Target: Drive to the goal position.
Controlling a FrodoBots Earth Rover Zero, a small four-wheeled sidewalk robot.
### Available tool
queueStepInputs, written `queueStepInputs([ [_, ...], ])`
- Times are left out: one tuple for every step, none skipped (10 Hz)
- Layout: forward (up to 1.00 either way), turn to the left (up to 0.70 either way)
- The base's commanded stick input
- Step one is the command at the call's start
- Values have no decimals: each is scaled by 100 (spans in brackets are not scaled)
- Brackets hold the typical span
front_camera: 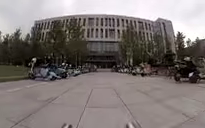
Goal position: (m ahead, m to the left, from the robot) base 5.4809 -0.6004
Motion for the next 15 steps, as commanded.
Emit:
queueStepInputs([
  [70, 0],
  [70, 0],
  [70, 0],
  [70, 0],
  [70, 0],
  [70, 0],
  [70, 0],
  [70, 0],
  [70, 0],
  [70, 0],
  [70, 0],
  [70, 0],
  [70, 0],
  [70, 0],
  [70, 0],
])
